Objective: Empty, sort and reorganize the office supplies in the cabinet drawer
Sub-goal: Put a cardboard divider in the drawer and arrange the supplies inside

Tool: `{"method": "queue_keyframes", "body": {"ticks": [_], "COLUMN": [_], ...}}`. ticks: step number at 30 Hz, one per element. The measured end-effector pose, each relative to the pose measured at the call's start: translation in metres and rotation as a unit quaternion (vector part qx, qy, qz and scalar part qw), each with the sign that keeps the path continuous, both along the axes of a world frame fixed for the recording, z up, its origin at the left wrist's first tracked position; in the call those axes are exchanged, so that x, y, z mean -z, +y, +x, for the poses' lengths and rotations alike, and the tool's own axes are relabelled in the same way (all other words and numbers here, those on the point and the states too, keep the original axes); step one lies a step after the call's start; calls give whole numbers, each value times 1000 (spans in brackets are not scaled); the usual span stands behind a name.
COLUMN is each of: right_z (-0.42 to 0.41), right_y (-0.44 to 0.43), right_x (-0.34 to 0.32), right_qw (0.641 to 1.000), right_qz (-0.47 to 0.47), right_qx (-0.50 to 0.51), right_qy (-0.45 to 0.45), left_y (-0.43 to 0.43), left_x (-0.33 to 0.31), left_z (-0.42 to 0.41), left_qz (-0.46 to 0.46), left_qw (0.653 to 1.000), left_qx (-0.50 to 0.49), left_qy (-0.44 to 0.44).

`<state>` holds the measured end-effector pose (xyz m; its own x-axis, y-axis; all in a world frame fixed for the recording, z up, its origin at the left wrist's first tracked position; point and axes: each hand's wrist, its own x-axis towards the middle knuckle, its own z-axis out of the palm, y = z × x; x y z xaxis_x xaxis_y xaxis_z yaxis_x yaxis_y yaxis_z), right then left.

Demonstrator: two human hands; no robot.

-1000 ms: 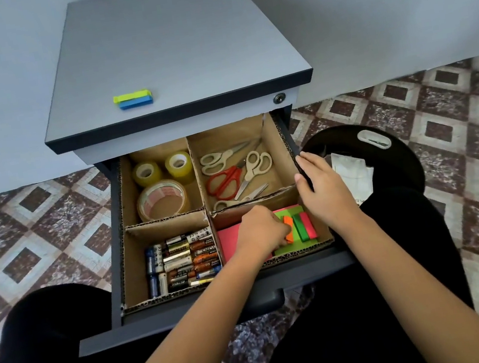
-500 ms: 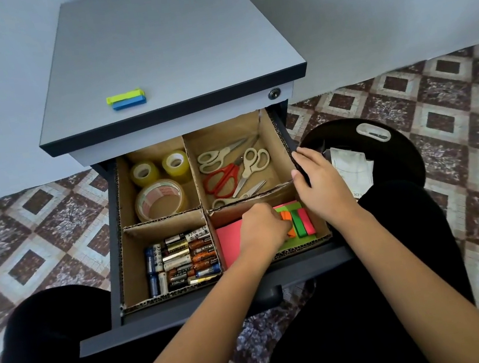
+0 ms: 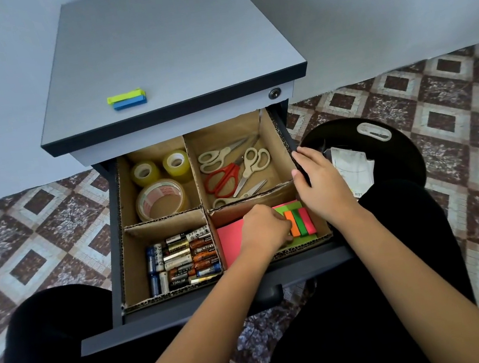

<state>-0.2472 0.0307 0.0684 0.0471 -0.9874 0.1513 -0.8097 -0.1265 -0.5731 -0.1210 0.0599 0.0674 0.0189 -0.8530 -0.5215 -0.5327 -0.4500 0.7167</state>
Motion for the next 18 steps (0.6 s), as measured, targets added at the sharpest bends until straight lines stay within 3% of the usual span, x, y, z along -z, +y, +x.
{"method": "queue_keyframes", "body": {"ticks": [12, 18], "right_z": [0, 0], "right_y": [-1, 0], "right_x": [0, 1], "right_qw": [1000, 1000], "right_qz": [0, -3], "right_qx": [2, 0], "right_qy": [-1, -2], "left_y": [2, 4], "left_x": [1, -4], "left_z": [0, 2], "left_qz": [23, -8], "left_qw": [998, 1000], "left_qx": [-17, 0], "left_qy": [48, 18]}}
